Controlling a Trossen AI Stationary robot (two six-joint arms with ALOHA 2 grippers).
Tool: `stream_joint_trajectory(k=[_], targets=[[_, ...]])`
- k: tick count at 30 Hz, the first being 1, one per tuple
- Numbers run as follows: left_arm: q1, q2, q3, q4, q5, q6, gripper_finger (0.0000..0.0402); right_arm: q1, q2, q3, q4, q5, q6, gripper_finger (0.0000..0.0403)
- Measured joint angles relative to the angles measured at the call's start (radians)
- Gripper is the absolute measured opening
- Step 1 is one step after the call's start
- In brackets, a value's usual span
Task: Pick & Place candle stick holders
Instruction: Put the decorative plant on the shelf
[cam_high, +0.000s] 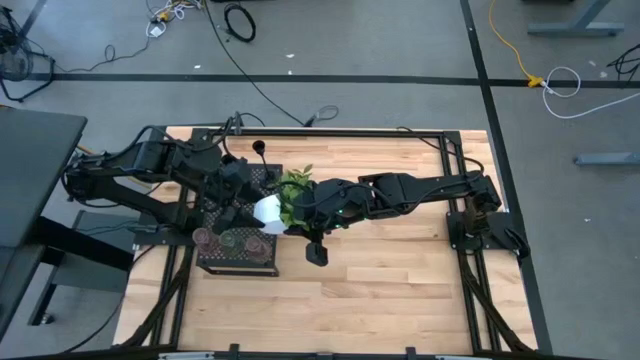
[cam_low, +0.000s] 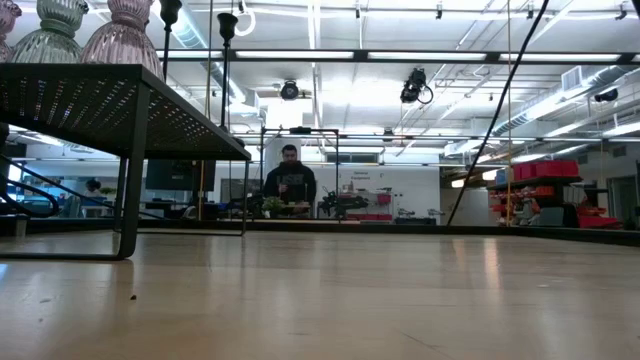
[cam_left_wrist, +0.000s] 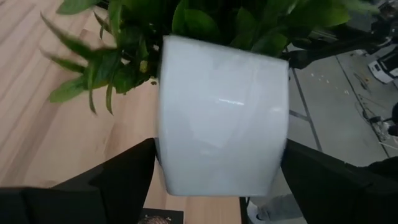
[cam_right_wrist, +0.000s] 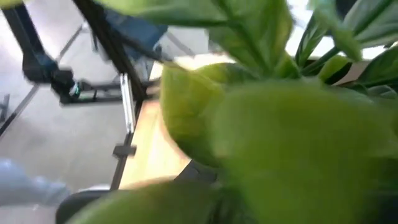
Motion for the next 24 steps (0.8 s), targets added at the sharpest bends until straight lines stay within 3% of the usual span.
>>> stream_joint_trajectory(k=[9, 24], targets=[[0.017, 0.006, 0.004, -0.015, 0.007, -0.020, 0.0339, 0.005, 0.005, -0.004, -0.007, 0.023, 0.011, 0.0000], [0.021, 0.079, 0.003, -0.001, 0.088, -0.019, 0.0339, -0.004, 0.043, -0.003, 0.030, -0.035, 0.012, 0.0000]])
